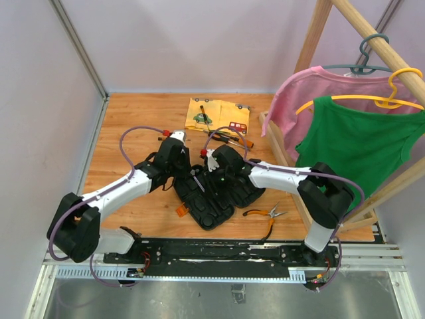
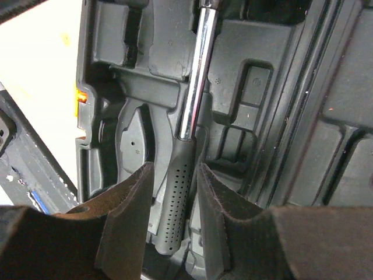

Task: Sort the tools into containers
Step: Adjust the hammer in the storage box.

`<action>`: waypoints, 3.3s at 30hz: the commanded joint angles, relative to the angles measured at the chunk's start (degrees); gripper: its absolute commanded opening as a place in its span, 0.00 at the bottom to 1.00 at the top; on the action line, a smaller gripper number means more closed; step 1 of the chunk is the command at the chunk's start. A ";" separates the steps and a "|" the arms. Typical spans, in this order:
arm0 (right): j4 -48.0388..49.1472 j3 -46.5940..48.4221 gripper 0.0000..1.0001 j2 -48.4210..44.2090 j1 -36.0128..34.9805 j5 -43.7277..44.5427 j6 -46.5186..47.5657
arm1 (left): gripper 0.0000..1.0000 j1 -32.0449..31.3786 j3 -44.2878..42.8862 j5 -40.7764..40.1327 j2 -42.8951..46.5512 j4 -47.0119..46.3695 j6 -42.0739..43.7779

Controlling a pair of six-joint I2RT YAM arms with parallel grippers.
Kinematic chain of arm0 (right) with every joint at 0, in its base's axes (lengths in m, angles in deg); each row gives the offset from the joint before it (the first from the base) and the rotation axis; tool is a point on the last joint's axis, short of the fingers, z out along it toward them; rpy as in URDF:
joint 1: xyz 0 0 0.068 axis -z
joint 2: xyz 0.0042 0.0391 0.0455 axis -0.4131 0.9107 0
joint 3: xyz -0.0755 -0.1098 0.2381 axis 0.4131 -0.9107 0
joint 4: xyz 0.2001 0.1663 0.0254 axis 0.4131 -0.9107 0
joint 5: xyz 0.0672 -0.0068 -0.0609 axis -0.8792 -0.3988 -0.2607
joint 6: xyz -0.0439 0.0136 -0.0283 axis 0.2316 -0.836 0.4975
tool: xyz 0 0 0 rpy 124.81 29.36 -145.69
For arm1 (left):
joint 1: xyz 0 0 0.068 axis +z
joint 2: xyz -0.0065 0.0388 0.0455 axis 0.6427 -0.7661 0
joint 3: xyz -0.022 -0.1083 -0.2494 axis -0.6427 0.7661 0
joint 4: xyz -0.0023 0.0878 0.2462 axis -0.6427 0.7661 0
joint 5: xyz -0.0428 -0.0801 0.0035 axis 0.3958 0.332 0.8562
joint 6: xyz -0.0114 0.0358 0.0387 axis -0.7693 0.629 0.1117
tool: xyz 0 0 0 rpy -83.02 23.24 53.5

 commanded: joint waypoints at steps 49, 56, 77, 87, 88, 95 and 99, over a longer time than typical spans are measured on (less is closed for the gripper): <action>-2.99 5.13 0.09 6.87 -1.01 1.33 -0.99 | 0.14 -3.04 2.54 -5.26 -7.44 -1.80 0.58; -3.48 5.05 0.09 7.36 -1.05 1.33 -1.46 | 0.14 -3.04 3.09 -6.01 -9.90 -2.10 0.01; -6.53 3.38 0.08 7.89 -1.07 3.02 -1.99 | 0.09 -3.04 4.03 -7.13 -12.35 -2.35 -1.25; -3.61 3.23 0.18 1.97 -1.07 0.59 -0.49 | 0.14 -3.04 5.21 -4.55 0.42 -6.91 -2.20; -3.38 3.33 0.20 1.38 -1.09 0.58 -0.30 | 0.16 -3.04 5.55 -4.53 1.94 -7.53 -2.59; -3.80 5.84 0.30 -0.36 -1.13 2.11 2.01 | 0.23 -2.91 10.29 -8.55 9.84 -8.07 -7.24; -6.55 11.43 0.28 2.54 -0.98 3.33 3.48 | 0.22 -2.35 13.19 -12.61 12.99 -4.63 -14.71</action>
